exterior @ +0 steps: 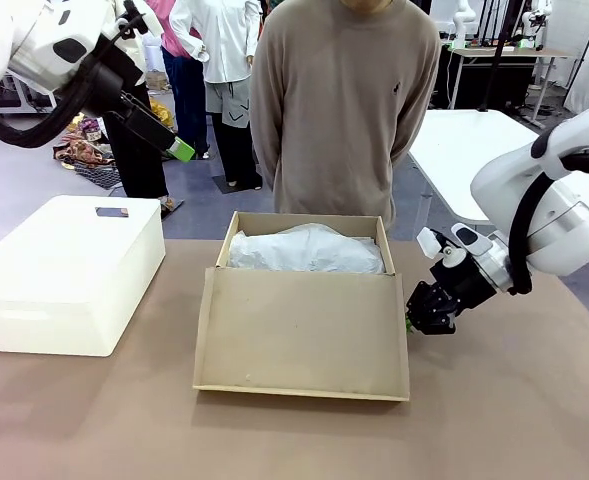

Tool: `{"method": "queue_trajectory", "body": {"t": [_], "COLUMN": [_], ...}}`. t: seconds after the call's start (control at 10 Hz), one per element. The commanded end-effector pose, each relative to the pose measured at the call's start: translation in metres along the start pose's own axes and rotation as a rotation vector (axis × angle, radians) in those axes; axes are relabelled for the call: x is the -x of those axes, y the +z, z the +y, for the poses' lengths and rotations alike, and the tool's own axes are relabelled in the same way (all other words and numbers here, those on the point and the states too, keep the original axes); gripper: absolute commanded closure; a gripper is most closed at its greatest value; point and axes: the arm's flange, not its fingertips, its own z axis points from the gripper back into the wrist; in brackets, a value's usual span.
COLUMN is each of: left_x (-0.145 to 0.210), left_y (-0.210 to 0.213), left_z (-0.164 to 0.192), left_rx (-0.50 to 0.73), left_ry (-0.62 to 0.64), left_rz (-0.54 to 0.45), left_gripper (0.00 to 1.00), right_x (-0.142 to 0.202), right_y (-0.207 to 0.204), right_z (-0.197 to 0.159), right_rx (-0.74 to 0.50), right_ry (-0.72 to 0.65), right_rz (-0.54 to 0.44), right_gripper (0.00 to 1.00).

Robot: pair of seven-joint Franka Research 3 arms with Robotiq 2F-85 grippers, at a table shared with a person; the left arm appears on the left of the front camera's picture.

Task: Pack the shoes into the box.
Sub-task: Close the Shoes Box.

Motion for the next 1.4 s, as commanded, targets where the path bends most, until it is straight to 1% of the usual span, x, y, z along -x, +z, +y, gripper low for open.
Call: {"method": "queue_trajectory", "body": {"t": [0.0, 0.2, 0.4, 0.8, 1.1, 1.3], "left_x": [0.001, 0.001, 0.001, 0.001, 0.001, 0.001], "left_y": [0.001, 0.001, 0.001, 0.001, 0.001, 0.001], "left_z": [0.002, 0.002, 0.002, 0.002, 0.002, 0.002], "left_rx": [0.018, 0.018, 0.018, 0.018, 0.018, 0.018], "left_ry": [-0.012, -0.012, -0.012, -0.012, -0.012, -0.012], "left_rz": [-0.021, -0.021, -0.021, -0.021, -0.021, -0.021], "left_gripper": [0.00, 0.00, 0.00, 0.00, 0.00, 0.00], "right_x": [0.001, -0.005, -0.010, -0.013, -0.018, -0.021], "right_y": [-0.008, -0.003, 0.003, 0.003, 0.010, 0.017], "right_z": [-0.005, 0.000, 0.006, 0.012, 0.015, 0.016], "right_rx": [-0.002, -0.045, -0.083, -0.110, -0.136, -0.118], "right_ry": [0.046, 0.047, 0.049, 0.044, 0.039, 0.027], "right_rz": [-0.057, -0.119, -0.155, -0.205, -0.315, -0.366], "right_gripper": [1.00, 1.00, 1.00, 1.00, 1.00, 1.00]}}
